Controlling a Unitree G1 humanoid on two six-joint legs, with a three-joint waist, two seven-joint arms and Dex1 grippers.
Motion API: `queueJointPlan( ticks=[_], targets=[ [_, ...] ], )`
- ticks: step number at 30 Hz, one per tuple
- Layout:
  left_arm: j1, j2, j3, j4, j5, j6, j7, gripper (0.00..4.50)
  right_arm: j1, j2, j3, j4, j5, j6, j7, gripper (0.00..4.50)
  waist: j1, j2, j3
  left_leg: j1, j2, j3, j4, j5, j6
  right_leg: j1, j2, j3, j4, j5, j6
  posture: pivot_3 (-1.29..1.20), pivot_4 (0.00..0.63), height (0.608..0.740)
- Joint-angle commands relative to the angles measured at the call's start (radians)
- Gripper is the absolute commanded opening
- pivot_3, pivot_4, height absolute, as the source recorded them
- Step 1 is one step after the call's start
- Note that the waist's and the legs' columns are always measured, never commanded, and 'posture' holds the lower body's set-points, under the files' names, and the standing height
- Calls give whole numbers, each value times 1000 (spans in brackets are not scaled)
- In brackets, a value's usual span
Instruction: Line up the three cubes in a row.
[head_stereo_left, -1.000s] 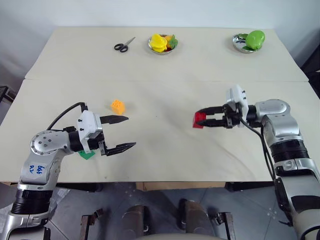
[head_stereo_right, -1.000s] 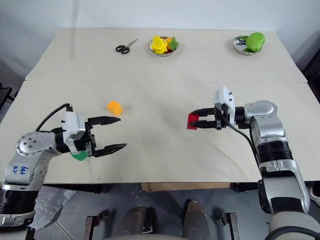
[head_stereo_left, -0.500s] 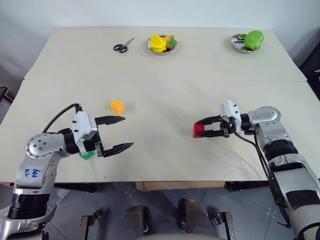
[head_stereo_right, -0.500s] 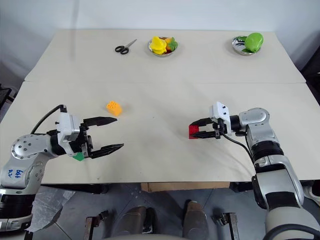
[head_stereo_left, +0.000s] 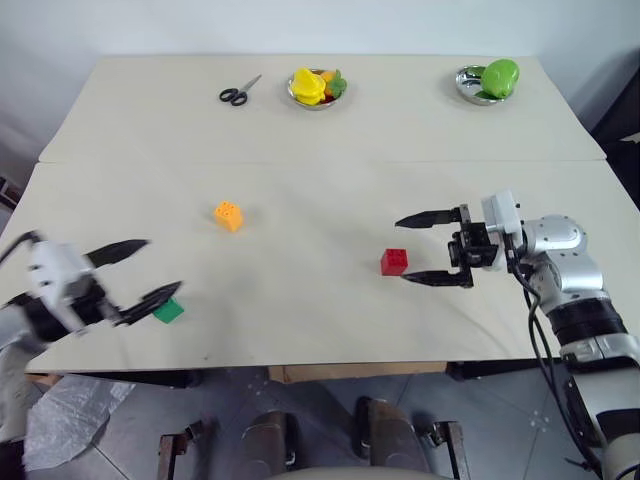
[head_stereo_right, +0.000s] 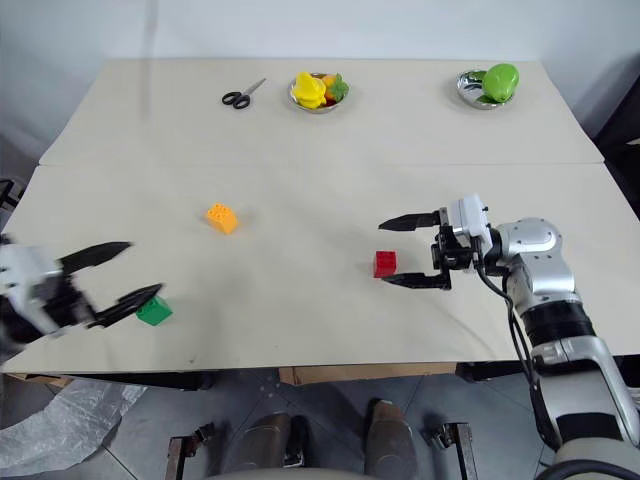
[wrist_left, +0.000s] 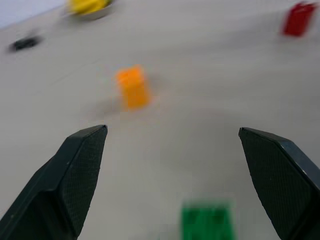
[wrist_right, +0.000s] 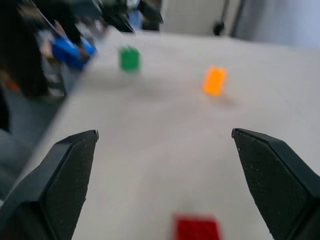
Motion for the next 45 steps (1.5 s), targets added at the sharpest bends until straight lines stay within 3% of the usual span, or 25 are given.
queueJointPlan(
  ticks=[1, 6, 11, 17, 24, 28, 35, 37, 41, 45],
  targets=[
    [109, -14, 162, 52, -46, 5, -10, 4500, 38, 33, -61, -163, 68, 88, 44, 4480, 3, 0, 0, 0, 0, 0, 0, 0, 0, 0, 0, 0, 0, 0, 0, 0, 150, 740],
    [260, -38, 255, 155, -64, 13, -46, 4500, 93, 59, -72, -292, 74, 175, 31, 4480, 13, -1, 0, 1, 0, 0, 1, -4, 1, 0, -3, 0, 0, 0, 0, 0, 150, 740],
    [301, -101, 198, 64, -67, 5, -39, 4500, 100, 71, -102, -256, 27, 152, 53, 4480, 25, -2, -1, 1, -1, 1, 1, -11, 0, 0, -5, 1, -1, 0, -1, 0, 150, 740],
    [182, -95, 8, -25, -20, 30, 20, 4500, 147, 6, -133, -264, 44, 180, 64, 4480, 33, -2, -1, 1, -1, 1, 1, -12, 3, 0, -4, -1, -2, 0, -2, 0, 150, 740],
    [-30, -91, -180, 134, 70, -33, 40, 4500, 246, -15, -185, -251, -7, 129, 63, 4480, 21, -2, -2, 2, 0, 7, 1, -12, 4, -1, -2, -8, -1, 0, -2, 0, 150, 740],
    [-57, -68, -211, 179, 80, -39, 21, 3644, 269, -21, -210, -247, -27, 118, 52, 4500, 6, -3, -2, 3, 1, 10, 2, -12, 4, -1, -2, -13, -1, 0, -2, 0, 150, 740],
    [-115, -33, -252, 177, 43, -13, -32, 1545, 304, -15, -271, -259, -49, 100, 17, 4500, 8, -3, -2, 3, 1, 9, 3, -12, 4, 0, -3, -13, 0, 0, -2, 0, 150, 740],
    [-158, -27, -282, 149, 23, 22, -46, 1496, 323, -16, -291, -265, -56, 93, 11, 4500, 17, -3, -2, 3, 1, 9, 3, -12, 4, 0, -3, -13, 0, 0, -2, 0, 150, 740],
    [-355, 6, -472, 34, 2, 150, -131, 1496, 385, -38, -355, -284, -49, 107, -12, 4500, 47, -3, -2, 2, 0, 6, 5, -12, 5, 1, -3, -13, 1, 0, -2, 0, 150, 740],
    [-695, -91, -705, 152, 107, 148, -181, 1496, 453, -38, -434, -295, -50, 97, -69, 4500, 66, -2, -2, 1, -2, 5, 9, -11, 6, 2, -3, -13, 2, 1, -1, 0, 150, 740]
  ],
)
